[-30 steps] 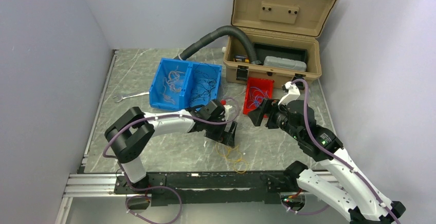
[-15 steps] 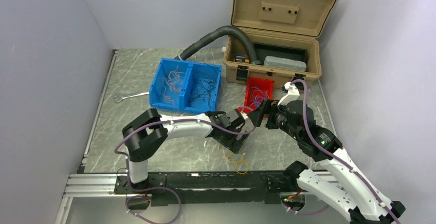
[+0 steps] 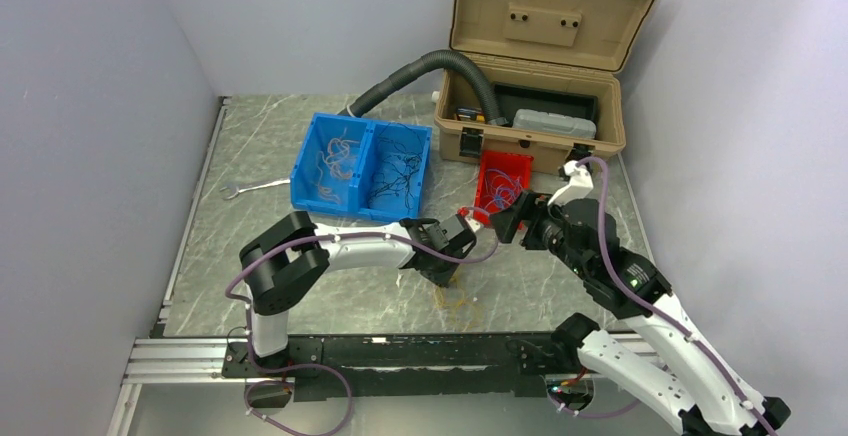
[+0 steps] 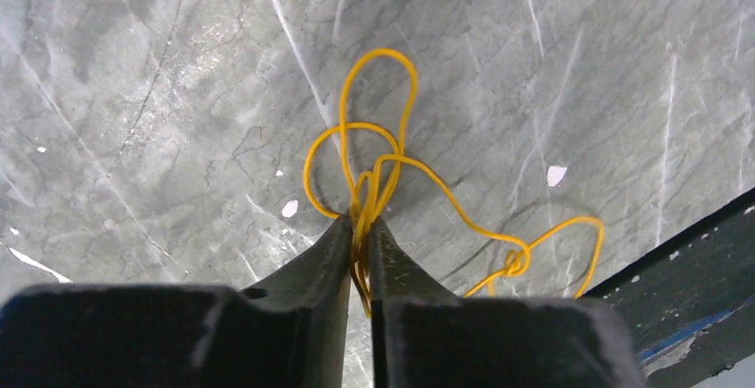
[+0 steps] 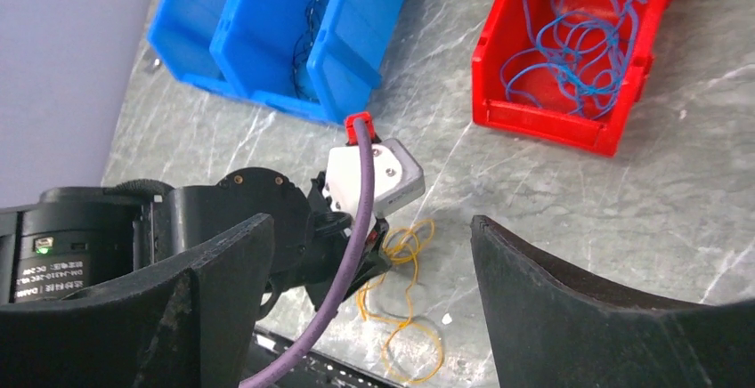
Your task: Untangle the cables
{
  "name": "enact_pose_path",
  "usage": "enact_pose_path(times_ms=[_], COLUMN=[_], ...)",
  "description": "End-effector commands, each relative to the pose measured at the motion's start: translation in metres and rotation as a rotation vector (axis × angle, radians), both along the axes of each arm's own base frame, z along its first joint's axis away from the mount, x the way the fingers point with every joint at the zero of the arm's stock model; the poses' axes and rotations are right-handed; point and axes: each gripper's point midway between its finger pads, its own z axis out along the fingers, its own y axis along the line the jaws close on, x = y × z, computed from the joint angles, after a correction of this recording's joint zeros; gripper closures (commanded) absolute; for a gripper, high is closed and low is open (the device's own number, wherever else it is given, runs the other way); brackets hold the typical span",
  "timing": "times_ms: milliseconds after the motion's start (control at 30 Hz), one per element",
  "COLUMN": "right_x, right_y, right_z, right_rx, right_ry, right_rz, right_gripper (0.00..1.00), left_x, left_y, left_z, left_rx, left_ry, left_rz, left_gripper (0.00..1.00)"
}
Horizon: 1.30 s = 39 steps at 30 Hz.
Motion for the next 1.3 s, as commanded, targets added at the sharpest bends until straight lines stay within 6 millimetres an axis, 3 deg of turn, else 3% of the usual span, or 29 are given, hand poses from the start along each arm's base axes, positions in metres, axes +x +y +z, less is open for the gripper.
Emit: enact_pose_path(times_ms=[0, 100, 433, 667, 900, 1033, 1267], right_x=[0.006, 0.007, 0.012, 0.021, 0.026, 0.026, 0.022], right_y=[-0.024, -0.038, -0.045, -0.038, -0.029, -0.021, -0.018], right_z=[0.022, 0.019, -0.015, -0.011, -0.017, -0.015, -0.004], right_rx=[0.05, 0.04, -0.036, -0.044, -0.061, -0.059, -0.025], right_ry=[-0.078, -0.084, -0.063, -0.122, -0.114, -0.136, -0.197], right_rz=[-0.15, -0.218, -0.253, -0.217, -0.181, -0.128, -0.097], right_gripper=[0.18, 0.19, 0.11, 0.09, 0.08, 0.08, 0.08], left_x=[-0.01, 0.007, 0.045, 0.081, 0.132, 0.163, 0.209], left_y=[0.016, 0.027, 0.087, 0.153, 0.231, 0.26, 0.291], left_z=[-0.01, 0.014, 0.106, 0.169, 0.234, 0.248, 0.234], left_rx=[0.06, 0.09, -0.034, -0.103, -0.132, -0.154, -0.246], left_ry=[0.033, -0.035, -0.159, -0.282, -0.443, -0.479, -0.439], left_rz=[-0.002, 0.007, 0.117, 0.252, 0.455, 0.556, 0.688], left_gripper=[0.89, 1.0, 1.0, 1.0, 1.0, 1.0, 1.0])
